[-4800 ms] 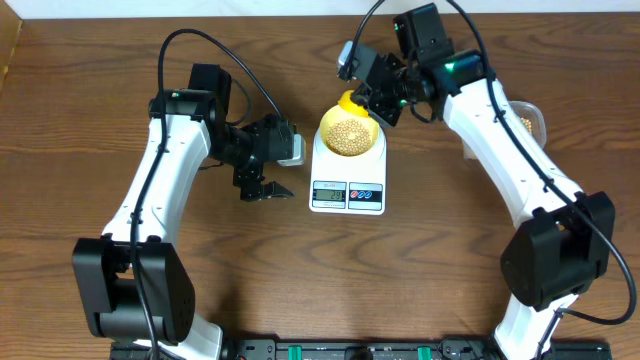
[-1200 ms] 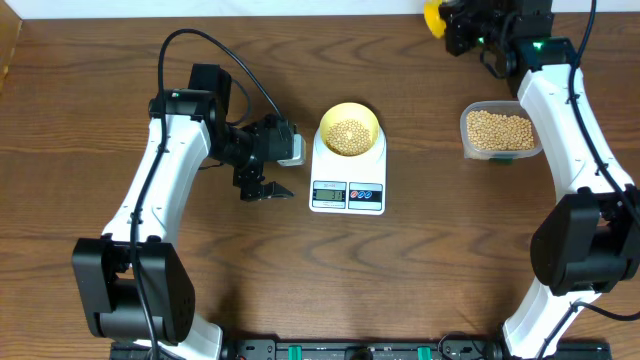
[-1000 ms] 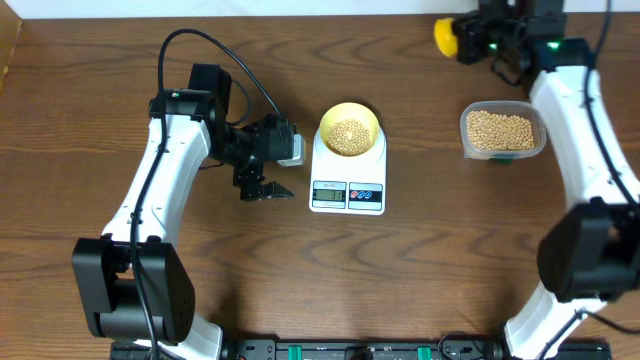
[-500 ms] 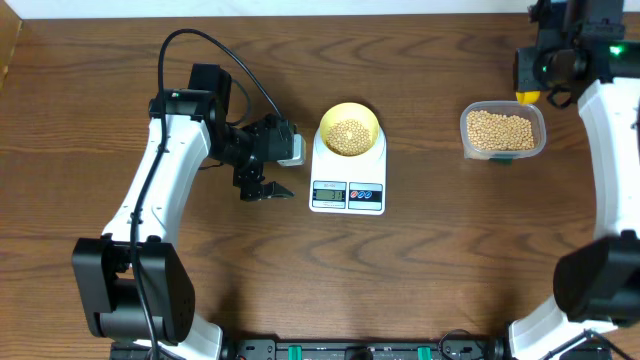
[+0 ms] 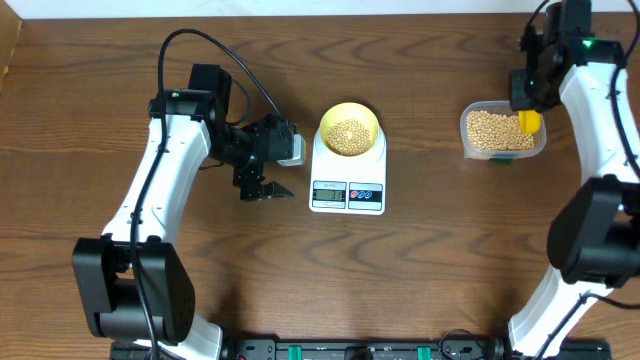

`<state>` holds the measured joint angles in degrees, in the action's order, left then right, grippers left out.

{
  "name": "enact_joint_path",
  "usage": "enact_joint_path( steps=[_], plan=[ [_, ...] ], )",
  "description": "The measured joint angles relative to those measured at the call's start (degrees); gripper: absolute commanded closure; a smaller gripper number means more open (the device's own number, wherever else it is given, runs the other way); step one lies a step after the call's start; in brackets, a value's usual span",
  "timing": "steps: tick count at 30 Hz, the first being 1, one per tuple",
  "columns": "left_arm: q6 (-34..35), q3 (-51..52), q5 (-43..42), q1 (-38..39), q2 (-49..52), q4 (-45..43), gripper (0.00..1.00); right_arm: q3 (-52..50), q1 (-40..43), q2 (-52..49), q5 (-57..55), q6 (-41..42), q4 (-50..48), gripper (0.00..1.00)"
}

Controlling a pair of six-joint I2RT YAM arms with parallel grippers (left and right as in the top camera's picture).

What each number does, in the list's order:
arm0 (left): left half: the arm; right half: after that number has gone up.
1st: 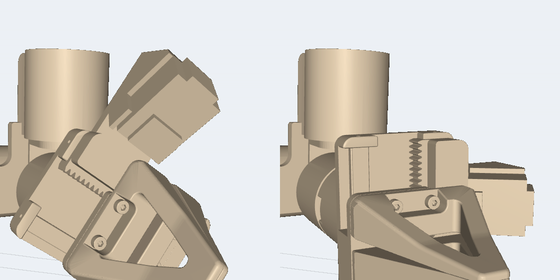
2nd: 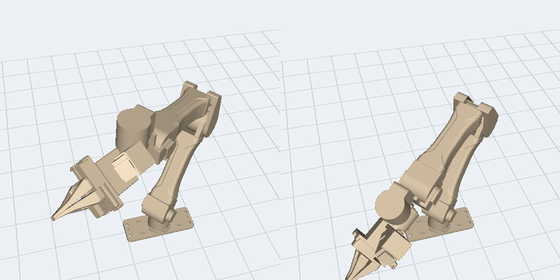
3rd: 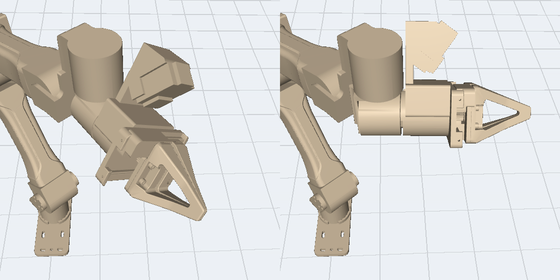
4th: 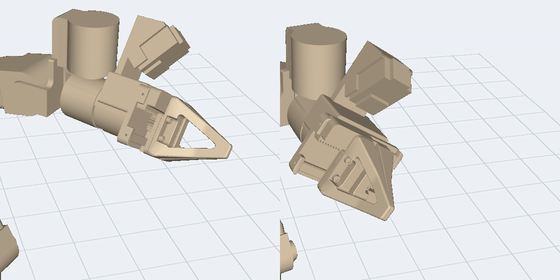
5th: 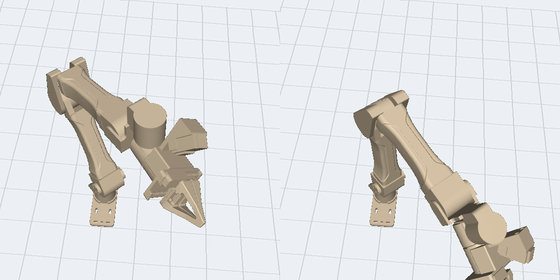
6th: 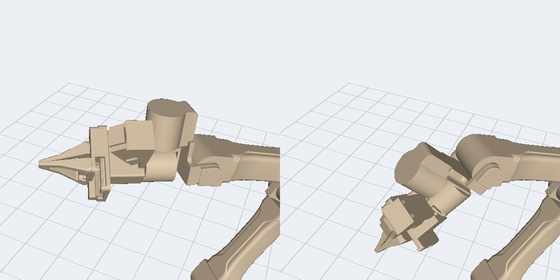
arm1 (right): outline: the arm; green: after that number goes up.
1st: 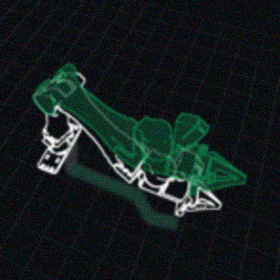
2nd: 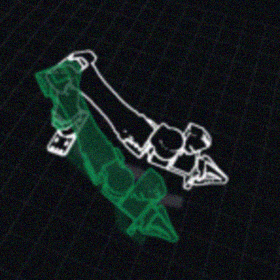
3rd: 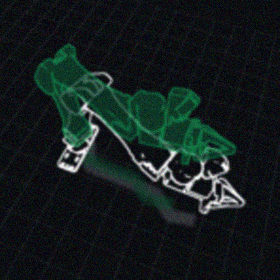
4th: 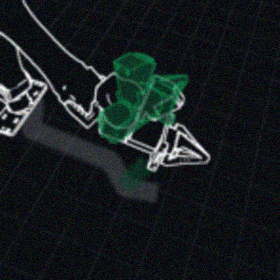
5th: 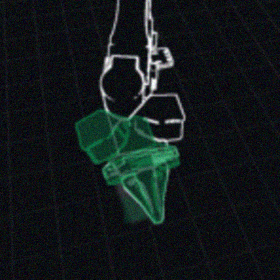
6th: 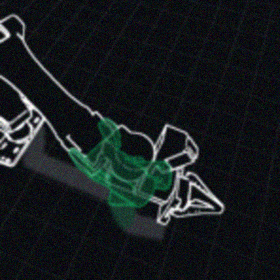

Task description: Scoop item into bowl and weigh 50g on scale

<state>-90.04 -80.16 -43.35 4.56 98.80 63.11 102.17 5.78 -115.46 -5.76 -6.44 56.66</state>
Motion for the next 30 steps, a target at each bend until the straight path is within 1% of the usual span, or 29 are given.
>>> enact_joint_path(
  steps=[7,9,15,21,26,30],
  plan=[
    [0.00,0.00,0.00,0.00,0.00,0.00,0.03,0.02,-0.02,-3.23,0.52,0.00,-0.76,0.97],
    [0.00,0.00,0.00,0.00,0.00,0.00,0.03,0.02,-0.02,-3.50,1.38,0.00,-0.96,0.99],
    [0.00,0.00,0.00,0.00,0.00,0.00,0.03,0.09,0.00,-4.57,6.05,0.00,-1.44,0.99],
    [0.00,0.00,0.00,0.00,0.00,0.00,0.02,0.09,1.60,-5.42,14.21,0.00,-1.92,0.99],
    [0.00,0.00,0.00,0.00,0.00,0.00,0.02,0.09,5.09,-5.68,22.18,0.00,-2.05,0.99],
    [0.00,0.00,0.00,0.00,0.00,0.00,0.03,0.09,9.07,-6.01,30.62,0.00,-2.03,0.99]
  ],
)
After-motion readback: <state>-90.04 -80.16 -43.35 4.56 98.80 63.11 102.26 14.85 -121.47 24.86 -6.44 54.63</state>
